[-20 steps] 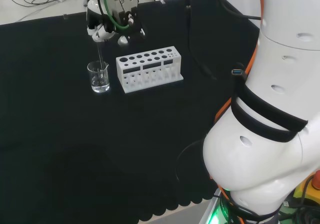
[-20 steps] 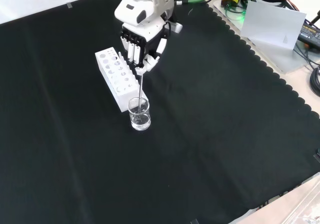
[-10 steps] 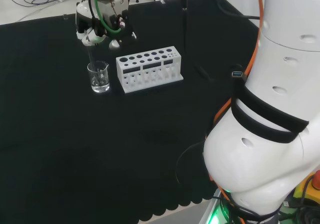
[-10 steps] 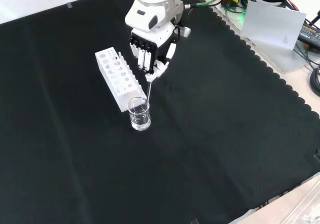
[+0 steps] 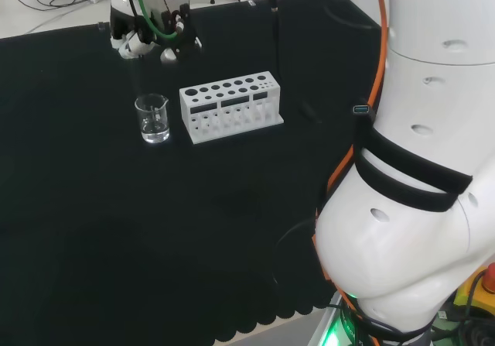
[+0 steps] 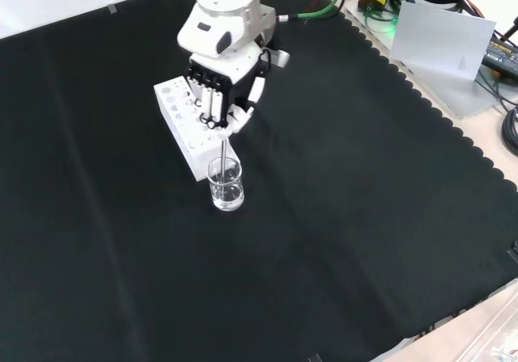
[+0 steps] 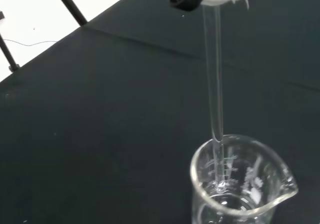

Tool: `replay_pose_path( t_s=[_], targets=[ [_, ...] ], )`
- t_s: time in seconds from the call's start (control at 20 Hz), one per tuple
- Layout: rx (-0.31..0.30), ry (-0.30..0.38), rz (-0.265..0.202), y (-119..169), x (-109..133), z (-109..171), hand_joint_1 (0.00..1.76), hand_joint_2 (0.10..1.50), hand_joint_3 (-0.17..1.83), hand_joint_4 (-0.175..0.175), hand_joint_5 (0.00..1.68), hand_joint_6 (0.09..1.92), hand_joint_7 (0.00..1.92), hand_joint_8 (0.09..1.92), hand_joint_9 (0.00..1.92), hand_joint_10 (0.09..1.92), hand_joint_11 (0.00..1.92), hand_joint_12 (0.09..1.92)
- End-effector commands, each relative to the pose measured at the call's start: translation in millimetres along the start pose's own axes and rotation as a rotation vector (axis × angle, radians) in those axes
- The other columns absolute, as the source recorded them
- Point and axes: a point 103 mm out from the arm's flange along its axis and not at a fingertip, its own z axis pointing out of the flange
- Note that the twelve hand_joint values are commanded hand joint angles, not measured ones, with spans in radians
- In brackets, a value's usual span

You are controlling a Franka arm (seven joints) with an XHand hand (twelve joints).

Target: Stir in the beaker to the left of the white test tube rack with the glass rod.

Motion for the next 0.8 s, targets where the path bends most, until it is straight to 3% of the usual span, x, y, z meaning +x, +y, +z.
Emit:
replay_pose_path(
  t_s=[0.05, 0.2, 0.35, 0.6, 0.8],
  targets=[
    [0.045, 0.002, 0.034, -1.2, -35.6, 6.4, 1.30, 0.92, 0.27, -0.175, 1.24, 0.27, 1.09, 1.18, 1.60, 0.96, 1.66, 0.77],
    [0.053, 0.004, 0.059, -15.4, -53.4, 5.7, 1.30, 0.92, 0.27, -0.175, 1.24, 0.27, 1.09, 1.18, 1.60, 0.96, 1.66, 0.78],
    [0.060, -0.017, 0.077, -32.3, -56.4, 2.9, 1.30, 0.92, 0.27, -0.175, 1.24, 0.27, 1.09, 1.18, 1.60, 0.97, 1.66, 0.78],
    [0.056, -0.010, 0.066, -39.5, -45.9, 1.8, 1.30, 0.92, 0.27, -0.175, 1.25, 0.27, 1.09, 1.18, 1.60, 0.97, 1.66, 0.78],
    [0.048, -0.017, 0.041, -40.8, -18.6, -1.9, 1.30, 0.92, 0.26, -0.175, 1.25, 0.27, 1.09, 1.17, 1.60, 0.97, 1.66, 0.78]
  ],
)
